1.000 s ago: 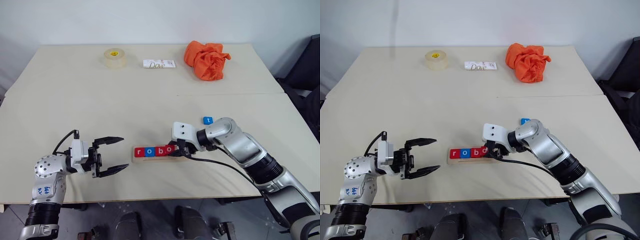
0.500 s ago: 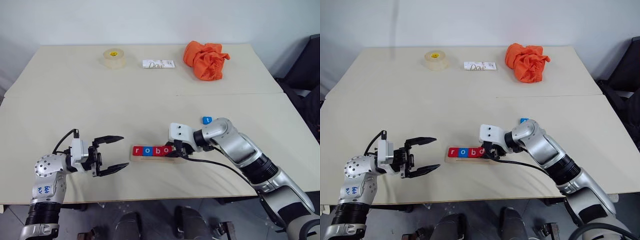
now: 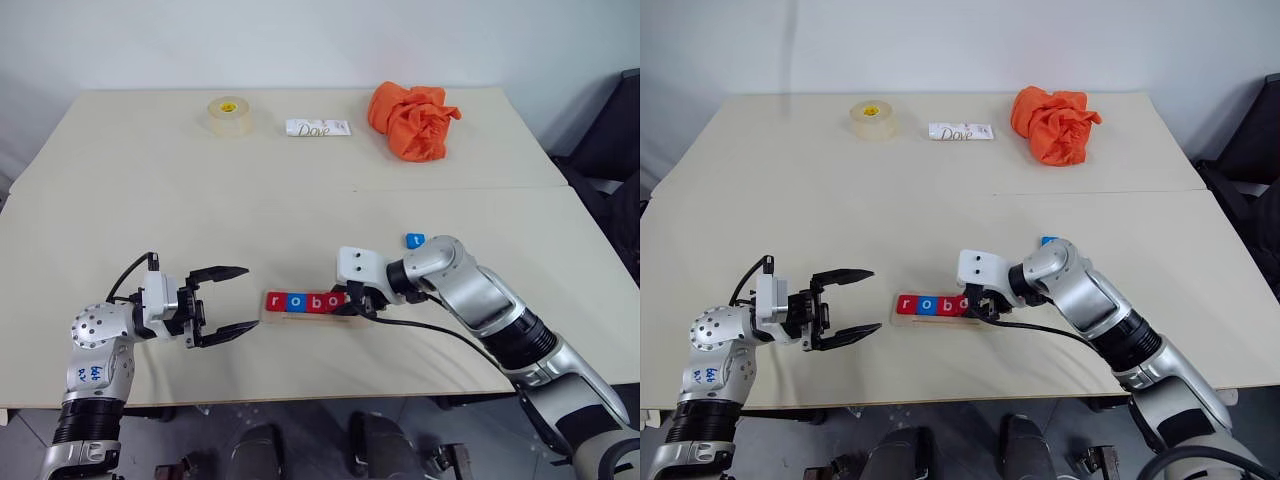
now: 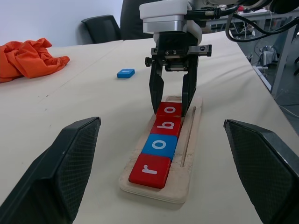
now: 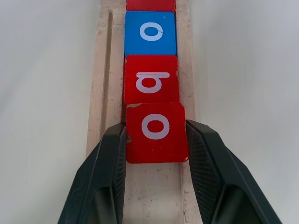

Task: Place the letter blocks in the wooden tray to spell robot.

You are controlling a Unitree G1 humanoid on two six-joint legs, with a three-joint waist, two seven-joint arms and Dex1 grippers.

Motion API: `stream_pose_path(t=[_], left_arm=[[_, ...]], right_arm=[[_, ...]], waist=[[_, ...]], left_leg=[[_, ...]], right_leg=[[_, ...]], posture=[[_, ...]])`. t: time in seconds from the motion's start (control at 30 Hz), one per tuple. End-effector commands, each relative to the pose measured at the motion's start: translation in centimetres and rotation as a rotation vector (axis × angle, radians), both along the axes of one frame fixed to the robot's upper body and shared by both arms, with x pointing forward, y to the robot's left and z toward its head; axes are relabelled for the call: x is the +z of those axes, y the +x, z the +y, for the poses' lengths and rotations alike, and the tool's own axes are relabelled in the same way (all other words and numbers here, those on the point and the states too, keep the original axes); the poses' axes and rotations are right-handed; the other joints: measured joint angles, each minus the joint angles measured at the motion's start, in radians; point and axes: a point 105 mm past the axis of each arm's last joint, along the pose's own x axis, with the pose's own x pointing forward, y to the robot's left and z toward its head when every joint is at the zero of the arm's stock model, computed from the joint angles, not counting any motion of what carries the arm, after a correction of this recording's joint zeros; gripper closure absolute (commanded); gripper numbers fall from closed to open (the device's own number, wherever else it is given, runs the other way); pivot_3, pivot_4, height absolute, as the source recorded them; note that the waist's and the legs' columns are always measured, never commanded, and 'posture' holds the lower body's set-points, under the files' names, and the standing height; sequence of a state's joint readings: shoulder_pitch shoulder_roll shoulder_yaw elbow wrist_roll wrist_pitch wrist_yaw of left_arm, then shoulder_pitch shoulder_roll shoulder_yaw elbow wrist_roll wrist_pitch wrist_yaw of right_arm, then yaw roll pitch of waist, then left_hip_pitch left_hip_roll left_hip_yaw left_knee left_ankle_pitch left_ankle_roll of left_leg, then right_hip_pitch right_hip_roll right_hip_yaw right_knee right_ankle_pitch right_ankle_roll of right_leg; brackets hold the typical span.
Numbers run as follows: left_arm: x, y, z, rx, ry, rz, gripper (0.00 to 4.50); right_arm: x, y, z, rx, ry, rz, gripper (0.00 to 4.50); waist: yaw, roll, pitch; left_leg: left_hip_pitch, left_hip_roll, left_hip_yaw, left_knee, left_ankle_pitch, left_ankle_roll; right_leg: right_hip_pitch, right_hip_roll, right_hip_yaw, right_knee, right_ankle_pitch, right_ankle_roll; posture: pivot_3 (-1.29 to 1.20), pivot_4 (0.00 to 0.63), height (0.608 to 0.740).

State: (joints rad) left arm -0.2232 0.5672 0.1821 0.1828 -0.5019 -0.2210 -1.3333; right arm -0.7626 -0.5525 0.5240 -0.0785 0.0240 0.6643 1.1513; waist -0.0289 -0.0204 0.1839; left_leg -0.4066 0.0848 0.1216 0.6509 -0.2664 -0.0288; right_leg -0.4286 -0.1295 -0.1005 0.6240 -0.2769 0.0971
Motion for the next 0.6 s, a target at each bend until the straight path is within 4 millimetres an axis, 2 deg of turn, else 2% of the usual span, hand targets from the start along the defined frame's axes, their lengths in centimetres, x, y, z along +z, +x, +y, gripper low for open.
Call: stream_pose_path(t=[0.03, 0.33, 0.6], left_arm=[[0.3, 0.0, 0.0, -0.005, -0.003, -0.022, 0.00], [0.3, 0.0, -0.1, -0.006, -0.003, -0.020, 0.00], [0.3, 0.0, -0.1, -0.006, -0.006, -0.019, 0.00]], right_arm=[[-0.2, -0.8, 0.4, 0.018, -0.002, 0.011, 3.05], [0.2, -1.0, 0.9, 0.003, 0.021, 0.000, 3.05], [2.2, -0.4, 1.0, -0.020, 0.063, -0.050, 3.05]], waist=[[0.000, 0.000, 0.000], [-0.001, 0.000, 0.000], [0.000, 0.000, 0.000]], left_leg=[[0.000, 0.000, 0.000, 0.000, 0.000, 0.000], [0.000, 0.000, 0.000, 0.000, 0.000, 0.000], [0.000, 0.000, 0.000, 0.000, 0.000, 0.000]], right_leg=[[0.000, 0.000, 0.000, 0.000, 0.000, 0.000], [0.000, 0.000, 0.000, 0.000, 0.000, 0.000], [0.000, 0.000, 0.000, 0.000, 0.000, 0.000]], posture=[[0.00, 0.150, 0.740], [0.00, 0.150, 0.740], [0.00, 0.150, 0.740]])
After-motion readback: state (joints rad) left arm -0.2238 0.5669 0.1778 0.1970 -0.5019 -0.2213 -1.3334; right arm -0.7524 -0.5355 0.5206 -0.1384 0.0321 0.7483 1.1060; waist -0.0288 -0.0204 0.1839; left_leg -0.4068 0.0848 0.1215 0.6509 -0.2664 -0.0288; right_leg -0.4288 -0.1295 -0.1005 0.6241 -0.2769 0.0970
